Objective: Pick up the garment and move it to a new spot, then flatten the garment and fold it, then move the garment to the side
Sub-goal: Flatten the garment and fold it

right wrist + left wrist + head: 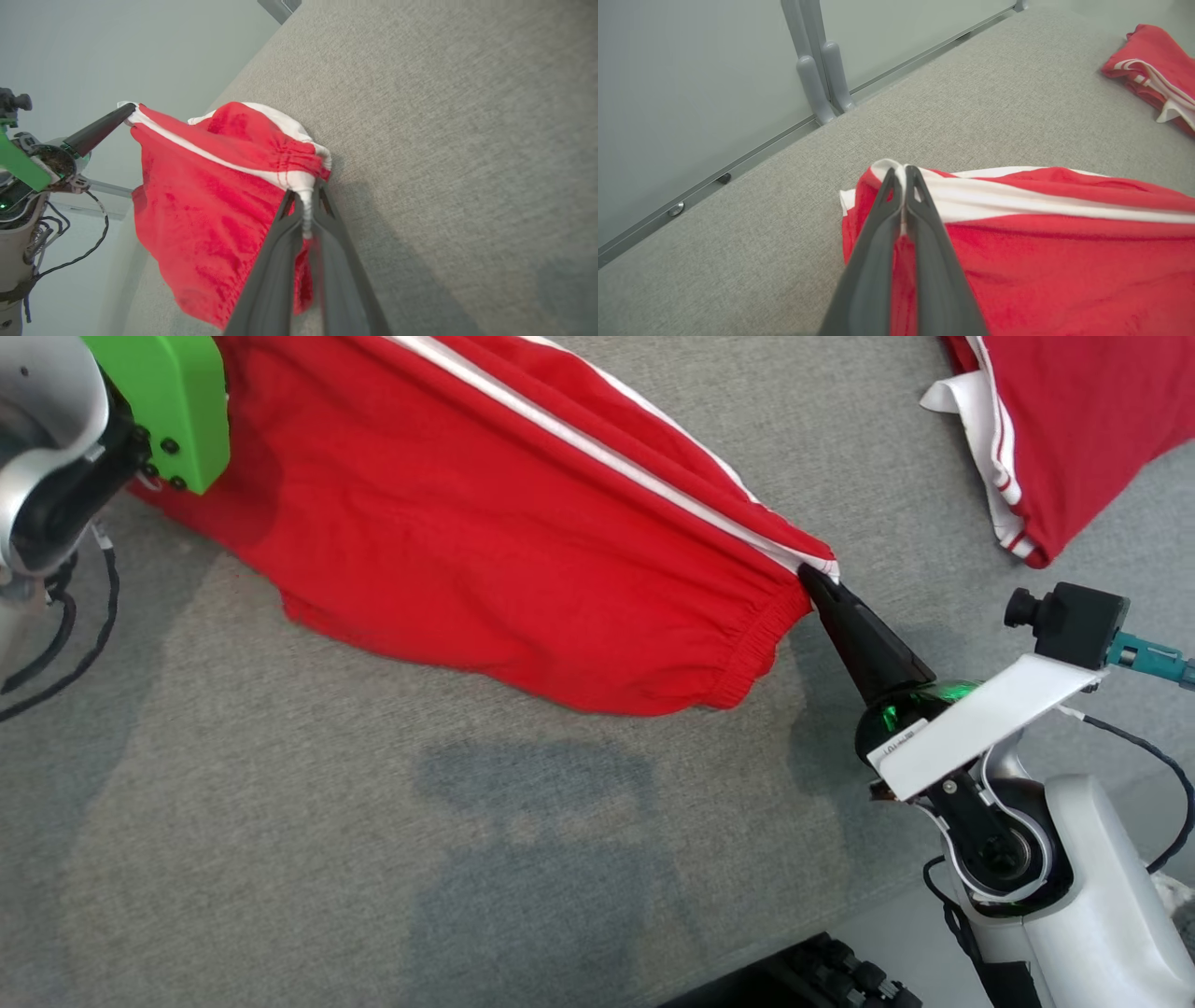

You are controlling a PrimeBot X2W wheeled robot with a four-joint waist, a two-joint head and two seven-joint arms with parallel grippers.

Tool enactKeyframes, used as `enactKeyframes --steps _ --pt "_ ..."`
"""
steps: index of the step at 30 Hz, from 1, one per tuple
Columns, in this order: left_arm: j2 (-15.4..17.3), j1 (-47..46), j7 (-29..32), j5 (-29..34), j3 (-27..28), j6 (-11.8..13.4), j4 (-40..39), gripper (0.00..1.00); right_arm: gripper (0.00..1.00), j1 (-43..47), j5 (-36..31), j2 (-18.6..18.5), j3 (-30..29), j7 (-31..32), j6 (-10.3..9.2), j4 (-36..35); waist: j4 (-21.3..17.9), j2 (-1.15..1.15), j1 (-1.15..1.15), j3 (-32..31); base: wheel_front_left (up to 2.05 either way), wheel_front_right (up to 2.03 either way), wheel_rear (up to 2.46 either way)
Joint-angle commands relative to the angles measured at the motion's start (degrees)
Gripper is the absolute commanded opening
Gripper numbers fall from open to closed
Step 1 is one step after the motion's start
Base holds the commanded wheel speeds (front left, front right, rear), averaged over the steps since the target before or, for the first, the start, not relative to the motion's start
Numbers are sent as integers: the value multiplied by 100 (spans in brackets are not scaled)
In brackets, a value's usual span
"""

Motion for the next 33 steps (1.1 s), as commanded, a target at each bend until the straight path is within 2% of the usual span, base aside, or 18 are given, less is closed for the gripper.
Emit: enactKeyframes --steps 1,10,15,23,24,25,26,27,33 --pt "-4 -215 21 100 18 -27 133 0 0 -77 86 12 6 -35 -6 -96 -420 0 0 326 0 0 0" --pt "-81 -609 211 333 -137 25 792 0 0 -269 130 105 43 -6 -6 -217 -472 0 0 347 0 0 0" --pt "45 -715 425 516 -267 123 1088 0 0 -490 13 176 209 53 -6 -130 -423 0 0 358 0 0 0" --pt "-22 -761 378 489 -200 303 1219 0 0 -727 -197 197 -96 18 -10 99 -218 0 0 338 0 0 0" --pt "-44 -753 326 510 -195 324 1236 4 0 -754 -224 199 -144 14 -10 138 -199 0 0 336 0 0 0" --pt "-76 -720 277 523 -204 349 1261 38 21 -790 -263 207 -172 21 -10 164 -182 0 0 331 0 0 0" --pt "-108 -663 265 503 -212 363 1287 74 82 -815 -288 215 -206 23 -10 187 -165 0 0 325 0 0 0" --pt "-132 -609 253 477 -224 377 1302 100 100 -820 -320 216 -262 -9 -10 210 -150 0 0 315 0 0 0" --pt "-320 -168 -128 191 -79 449 1270 100 100 -746 -686 245 -419 -215 -2 22 -30 0 0 137 0 0 0"
